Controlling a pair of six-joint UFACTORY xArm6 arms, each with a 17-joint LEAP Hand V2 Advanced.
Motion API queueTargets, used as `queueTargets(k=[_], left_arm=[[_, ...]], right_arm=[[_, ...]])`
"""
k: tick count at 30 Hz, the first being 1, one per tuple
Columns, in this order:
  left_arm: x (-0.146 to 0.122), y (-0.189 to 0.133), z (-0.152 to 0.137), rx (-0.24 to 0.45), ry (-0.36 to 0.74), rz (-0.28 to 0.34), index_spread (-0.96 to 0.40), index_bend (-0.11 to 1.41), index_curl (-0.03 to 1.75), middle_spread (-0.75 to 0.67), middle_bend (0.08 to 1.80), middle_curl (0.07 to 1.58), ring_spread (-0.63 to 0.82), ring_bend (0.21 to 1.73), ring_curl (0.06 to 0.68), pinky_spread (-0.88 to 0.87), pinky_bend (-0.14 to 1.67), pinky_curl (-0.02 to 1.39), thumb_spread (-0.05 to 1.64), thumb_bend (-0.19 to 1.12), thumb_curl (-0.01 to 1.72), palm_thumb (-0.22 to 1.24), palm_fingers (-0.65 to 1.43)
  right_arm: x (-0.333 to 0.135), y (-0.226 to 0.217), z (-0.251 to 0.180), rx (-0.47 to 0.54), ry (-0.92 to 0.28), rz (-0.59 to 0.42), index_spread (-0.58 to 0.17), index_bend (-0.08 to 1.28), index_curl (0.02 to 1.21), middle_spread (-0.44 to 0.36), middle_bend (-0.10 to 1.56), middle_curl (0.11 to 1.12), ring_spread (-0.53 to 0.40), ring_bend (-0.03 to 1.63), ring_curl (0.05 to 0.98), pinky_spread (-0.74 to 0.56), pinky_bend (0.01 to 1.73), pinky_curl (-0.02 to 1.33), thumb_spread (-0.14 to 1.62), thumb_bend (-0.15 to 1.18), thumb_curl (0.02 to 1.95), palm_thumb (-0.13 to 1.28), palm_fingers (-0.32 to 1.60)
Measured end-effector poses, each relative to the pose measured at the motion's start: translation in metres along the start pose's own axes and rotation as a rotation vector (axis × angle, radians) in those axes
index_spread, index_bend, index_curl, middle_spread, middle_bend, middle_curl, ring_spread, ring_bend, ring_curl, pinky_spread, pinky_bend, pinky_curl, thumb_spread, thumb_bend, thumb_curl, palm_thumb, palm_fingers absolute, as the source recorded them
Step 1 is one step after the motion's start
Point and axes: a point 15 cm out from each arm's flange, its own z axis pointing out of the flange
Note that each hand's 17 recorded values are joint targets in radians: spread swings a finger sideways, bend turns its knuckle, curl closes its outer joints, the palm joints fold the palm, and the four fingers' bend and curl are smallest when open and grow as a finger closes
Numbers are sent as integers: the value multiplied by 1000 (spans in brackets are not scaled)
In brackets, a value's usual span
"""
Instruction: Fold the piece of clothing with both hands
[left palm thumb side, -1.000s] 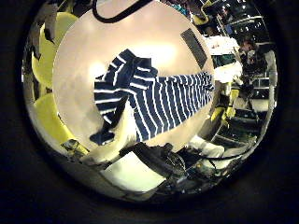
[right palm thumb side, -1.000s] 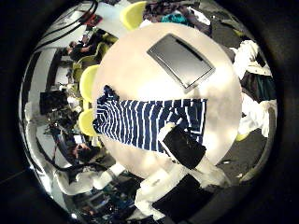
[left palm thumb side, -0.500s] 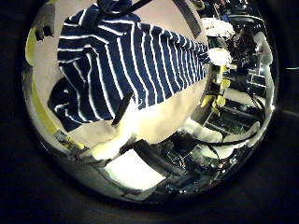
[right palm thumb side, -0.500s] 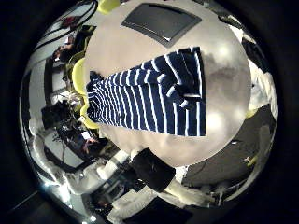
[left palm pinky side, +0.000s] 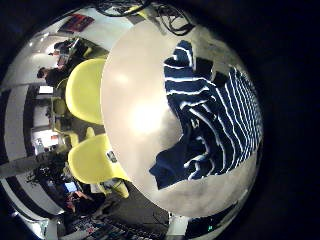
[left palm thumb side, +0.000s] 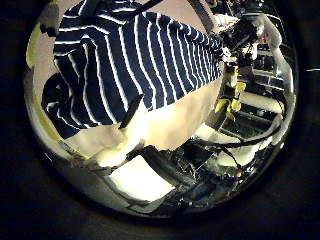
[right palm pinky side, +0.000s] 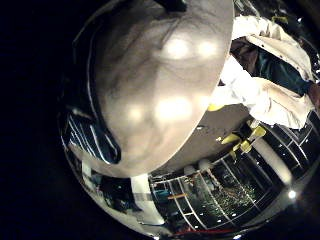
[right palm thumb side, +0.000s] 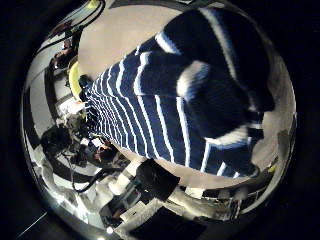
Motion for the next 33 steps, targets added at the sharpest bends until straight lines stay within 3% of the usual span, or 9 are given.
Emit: queueTargets(k=[8,12,15,17,19,20,25,33], left_arm=[[-4,-7,-2,1,1,1,-110,180,504,20,203,480,-61,793,288,-98,473,553,1119,-20,307,397,294],[-1,-12,-3,-1,0,8,-109,182,492,7,207,475,-70,784,283,-99,466,546,1119,-21,305,398,306],[-2,-14,-4,-2,-2,9,-109,178,483,3,202,471,-73,783,281,-99,466,544,1119,-18,305,404,316],[-2,-14,-2,-5,-2,9,-109,177,476,-3,204,469,-82,785,279,-100,464,542,1119,-19,304,406,321],[-4,-14,-1,-7,-3,7,-109,177,471,-7,205,469,-87,784,277,-105,462,540,1119,-20,303,408,324],[-4,-14,0,-9,-3,6,-109,177,468,-8,205,468,-89,783,277,-106,461,539,1119,-20,303,408,324],[-3,-8,8,-31,0,15,-109,180,460,-11,204,464,-94,780,272,-112,457,535,1116,-20,304,417,330],[-9,28,32,-96,12,18,-109,179,449,-13,201,459,-96,778,269,-116,464,531,1130,-17,303,431,342]], right_arm=[[-3,0,5,-16,6,-7,-167,150,294,15,417,397,-13,895,335,318,618,395,1039,-17,313,346,459],[-4,13,15,-84,-6,-10,-195,172,294,-41,522,435,-111,1003,365,233,641,393,1049,-17,320,376,601],[-1,16,18,-99,-14,-8,-234,170,292,-96,606,466,-182,1066,371,34,789,403,1063,2,339,455,916],[2,17,14,-89,-24,-1,-284,237,336,-142,698,514,-212,1108,404,-182,881,435,1079,14,360,535,1222],[6,18,11,-85,-30,6,-309,286,371,-154,772,547,-214,1127,426,-256,909,459,1085,12,367,568,1271],[7,20,9,-84,-32,7,-336,389,420,-156,835,574,-214,1130,439,-292,942,476,1087,26,382,628,1339],[9,29,-5,-76,-33,1,-367,689,565,-163,1012,652,-214,1225,491,-300,1105,549,1088,50,427,783,1351],[30,63,-30,-91,-54,0,-339,931,711,-153,1187,726,-209,1351,564,-256,1272,654,1097,90,509,975,1201]])
